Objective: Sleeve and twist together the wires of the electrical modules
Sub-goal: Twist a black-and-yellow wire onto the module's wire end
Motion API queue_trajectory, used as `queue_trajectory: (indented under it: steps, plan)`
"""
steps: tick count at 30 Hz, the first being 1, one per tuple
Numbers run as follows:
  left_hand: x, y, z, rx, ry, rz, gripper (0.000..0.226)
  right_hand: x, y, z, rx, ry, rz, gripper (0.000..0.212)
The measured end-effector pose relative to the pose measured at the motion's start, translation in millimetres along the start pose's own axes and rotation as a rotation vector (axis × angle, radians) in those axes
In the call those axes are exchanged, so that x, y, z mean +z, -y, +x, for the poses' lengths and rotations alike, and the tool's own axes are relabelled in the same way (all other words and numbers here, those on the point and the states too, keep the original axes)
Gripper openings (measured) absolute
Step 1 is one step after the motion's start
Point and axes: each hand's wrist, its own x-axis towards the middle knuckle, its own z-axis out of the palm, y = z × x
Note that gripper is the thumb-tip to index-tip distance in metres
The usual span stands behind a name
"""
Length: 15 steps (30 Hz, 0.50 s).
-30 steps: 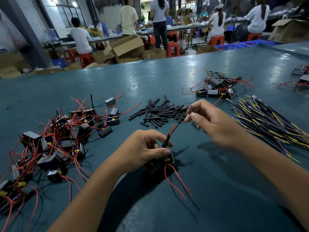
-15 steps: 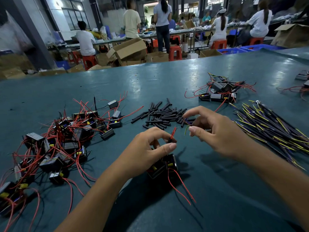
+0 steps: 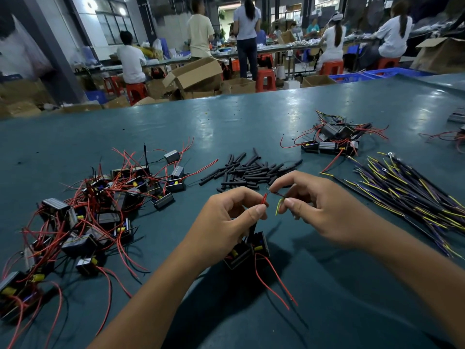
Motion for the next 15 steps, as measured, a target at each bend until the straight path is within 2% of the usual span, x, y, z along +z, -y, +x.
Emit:
queue_trajectory:
  steps: [3, 7, 13, 15]
  plan:
    - [0.1, -1.3, -0.8, 0.012, 0.014, -0.005, 0.005, 3.1, 1.9, 0.6, 0.040, -0.003, 0.020, 0.029]
    - [1.1, -2.0, -1.2, 0.021, 0.010, 0.005, 0.004, 5.6, 6.6, -0.1, 0.065, 0.001, 0.075, 0.016]
    - [0.7, -3.4, -1.5, 0.029, 0.003, 0.010, 0.003, 12.2, 14.6, -2.7, 0.176, 0.013, 0.141, 0.027]
    - [1.6, -3.8, -1.5, 0.032, -0.003, 0.006, 0.004, 15.0, 15.8, -2.4, 0.192, -0.001, 0.160, 0.022]
